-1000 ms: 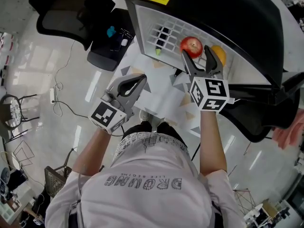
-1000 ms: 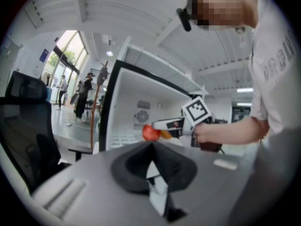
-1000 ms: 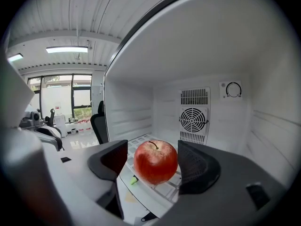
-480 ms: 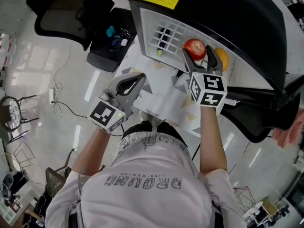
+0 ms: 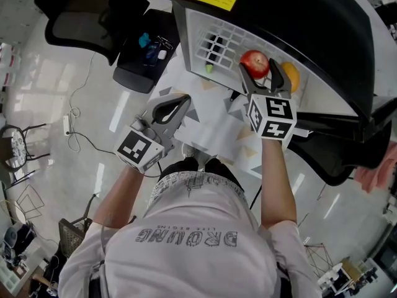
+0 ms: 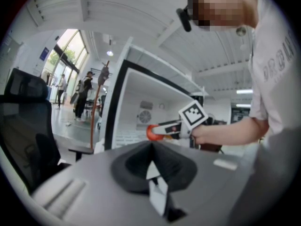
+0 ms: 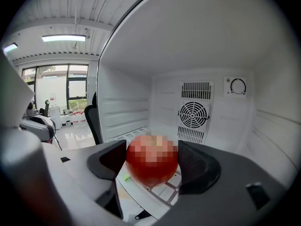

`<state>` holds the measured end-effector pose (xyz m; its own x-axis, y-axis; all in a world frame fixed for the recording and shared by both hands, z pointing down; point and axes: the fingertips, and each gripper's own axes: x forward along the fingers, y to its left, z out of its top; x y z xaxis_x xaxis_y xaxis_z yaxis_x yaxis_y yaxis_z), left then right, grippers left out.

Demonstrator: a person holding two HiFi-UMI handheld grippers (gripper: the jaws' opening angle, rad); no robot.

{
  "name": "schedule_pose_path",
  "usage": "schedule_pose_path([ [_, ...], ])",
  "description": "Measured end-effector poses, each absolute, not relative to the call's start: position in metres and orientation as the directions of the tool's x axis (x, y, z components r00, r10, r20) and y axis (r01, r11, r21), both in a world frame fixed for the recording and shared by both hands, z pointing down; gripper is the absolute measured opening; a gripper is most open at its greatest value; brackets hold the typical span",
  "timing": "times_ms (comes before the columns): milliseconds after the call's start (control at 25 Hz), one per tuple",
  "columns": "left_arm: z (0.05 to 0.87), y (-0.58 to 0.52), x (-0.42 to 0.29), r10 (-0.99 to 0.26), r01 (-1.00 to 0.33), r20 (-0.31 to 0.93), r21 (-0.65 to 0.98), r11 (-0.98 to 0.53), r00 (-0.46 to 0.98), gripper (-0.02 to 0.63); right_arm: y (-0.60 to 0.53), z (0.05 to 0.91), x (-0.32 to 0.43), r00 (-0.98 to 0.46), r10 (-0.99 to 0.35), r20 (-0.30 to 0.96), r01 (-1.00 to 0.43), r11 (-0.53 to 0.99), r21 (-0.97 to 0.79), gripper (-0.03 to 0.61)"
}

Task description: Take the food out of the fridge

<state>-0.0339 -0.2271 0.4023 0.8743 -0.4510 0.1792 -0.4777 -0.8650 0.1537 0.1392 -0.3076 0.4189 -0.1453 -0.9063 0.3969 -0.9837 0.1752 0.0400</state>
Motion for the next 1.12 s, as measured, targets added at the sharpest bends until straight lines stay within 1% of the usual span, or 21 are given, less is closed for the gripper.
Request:
schedule_pose_path([
  [640,0.391,-0.200,-0.025,-0.427,-0.450,0.168,0.134,-0.883,0.889,0.005,-0.265,0.397,0.124,-0.208,-0.915,0.345,-0.970,0.237,0.046,0.311],
  [1120,0.391,-0.167,-0.015,-0.388,-0.412,0.177,0.125,-0.903,0.904,0.005,-0.207,0.409,0.129,-0.214,-0.907,0.364,-0.972,0.233,0.010,0.311],
])
